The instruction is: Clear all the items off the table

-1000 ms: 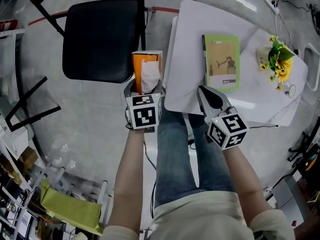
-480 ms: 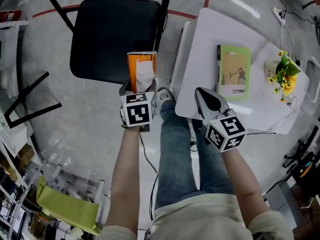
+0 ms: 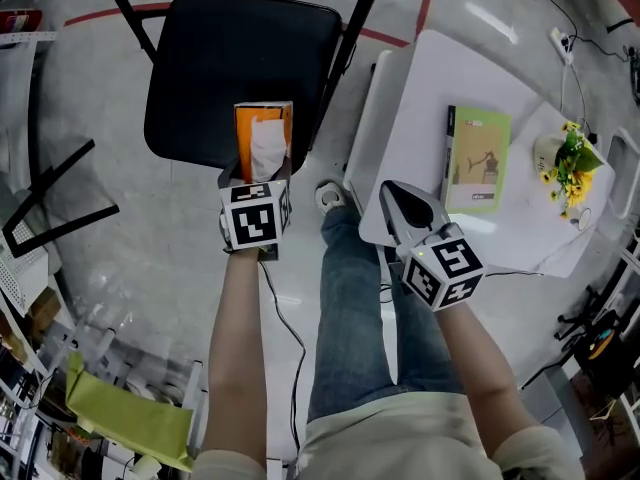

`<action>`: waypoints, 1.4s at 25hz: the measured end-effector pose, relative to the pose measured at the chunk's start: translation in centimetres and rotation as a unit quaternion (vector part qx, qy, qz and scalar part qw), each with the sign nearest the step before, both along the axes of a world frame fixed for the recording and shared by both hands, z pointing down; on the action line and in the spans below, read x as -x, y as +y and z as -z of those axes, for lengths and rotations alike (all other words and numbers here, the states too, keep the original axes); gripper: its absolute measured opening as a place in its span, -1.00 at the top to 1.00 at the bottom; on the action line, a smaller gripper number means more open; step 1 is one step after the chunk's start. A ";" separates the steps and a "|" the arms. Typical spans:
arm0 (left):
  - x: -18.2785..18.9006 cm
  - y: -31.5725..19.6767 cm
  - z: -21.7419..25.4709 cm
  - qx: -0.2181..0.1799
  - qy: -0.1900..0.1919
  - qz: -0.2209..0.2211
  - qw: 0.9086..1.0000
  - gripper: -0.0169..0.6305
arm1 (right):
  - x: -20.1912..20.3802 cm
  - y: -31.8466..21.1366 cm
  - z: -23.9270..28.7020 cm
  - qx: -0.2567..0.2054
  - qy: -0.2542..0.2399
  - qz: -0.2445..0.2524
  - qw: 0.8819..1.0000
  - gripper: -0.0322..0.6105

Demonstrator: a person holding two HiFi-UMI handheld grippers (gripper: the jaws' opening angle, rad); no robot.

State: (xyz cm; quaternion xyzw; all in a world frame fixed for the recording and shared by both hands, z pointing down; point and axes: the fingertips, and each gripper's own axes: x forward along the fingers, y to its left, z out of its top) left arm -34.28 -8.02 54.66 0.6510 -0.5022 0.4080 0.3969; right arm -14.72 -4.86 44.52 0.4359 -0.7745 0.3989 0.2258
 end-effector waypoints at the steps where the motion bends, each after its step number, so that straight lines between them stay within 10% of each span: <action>1: 0.7 -0.3 -0.1 0.000 -0.002 0.002 1.000 -0.02 | 0.5 -0.1 -0.1 0.001 -0.001 0.002 1.000 0.91; 35: 19.1 -9.6 -3.3 0.001 -0.074 0.040 0.996 -0.03 | 8.8 -0.7 -2.0 0.044 -0.007 0.089 0.995 0.91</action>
